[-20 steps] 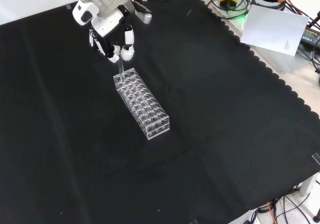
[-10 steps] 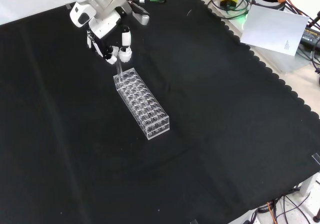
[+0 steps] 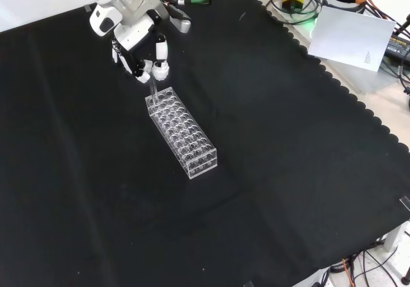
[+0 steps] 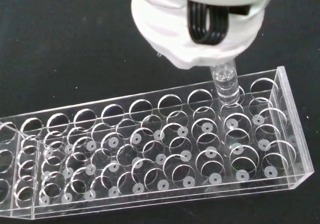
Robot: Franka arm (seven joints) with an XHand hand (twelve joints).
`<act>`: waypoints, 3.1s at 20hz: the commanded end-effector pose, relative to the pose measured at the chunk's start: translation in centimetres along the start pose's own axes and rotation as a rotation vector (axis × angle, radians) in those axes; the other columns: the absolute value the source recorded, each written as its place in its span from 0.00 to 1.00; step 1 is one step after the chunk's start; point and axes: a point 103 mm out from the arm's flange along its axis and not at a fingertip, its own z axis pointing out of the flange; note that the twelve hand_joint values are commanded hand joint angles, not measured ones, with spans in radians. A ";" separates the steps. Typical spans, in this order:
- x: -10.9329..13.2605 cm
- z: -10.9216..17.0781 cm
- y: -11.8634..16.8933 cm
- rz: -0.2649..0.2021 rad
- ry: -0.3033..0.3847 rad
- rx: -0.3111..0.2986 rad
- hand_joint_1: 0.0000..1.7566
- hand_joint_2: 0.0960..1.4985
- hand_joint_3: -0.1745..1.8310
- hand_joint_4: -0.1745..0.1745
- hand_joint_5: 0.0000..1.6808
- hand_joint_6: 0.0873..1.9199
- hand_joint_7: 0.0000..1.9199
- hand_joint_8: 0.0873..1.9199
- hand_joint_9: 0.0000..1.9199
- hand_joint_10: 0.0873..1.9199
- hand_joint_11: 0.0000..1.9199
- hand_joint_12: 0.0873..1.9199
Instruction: Put the test tube back in the rack.
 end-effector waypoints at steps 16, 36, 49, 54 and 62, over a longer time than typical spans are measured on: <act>-1.5 1.4 1.0 0.035 -0.004 0.034 0.81 0.56 0.16 0.00 0.78 0.18 0.87 0.27 0.69 0.20 0.42 0.62; -2.2 2.7 3.1 0.043 -0.014 0.081 0.81 0.57 0.15 0.00 0.78 0.18 0.87 0.27 0.69 0.20 0.42 0.62; -1.7 5.3 3.9 0.026 0.008 0.117 0.81 0.57 0.15 0.00 0.78 0.18 0.87 0.27 0.69 0.20 0.42 0.62; -2.0 5.2 3.8 0.007 0.068 0.149 0.81 0.44 0.32 0.00 0.79 0.22 0.78 0.31 0.73 0.09 0.41 0.62; -2.0 4.5 3.0 -0.041 0.124 0.228 0.62 0.26 0.44 0.28 0.38 0.43 0.40 0.52 0.43 0.46 0.11 0.78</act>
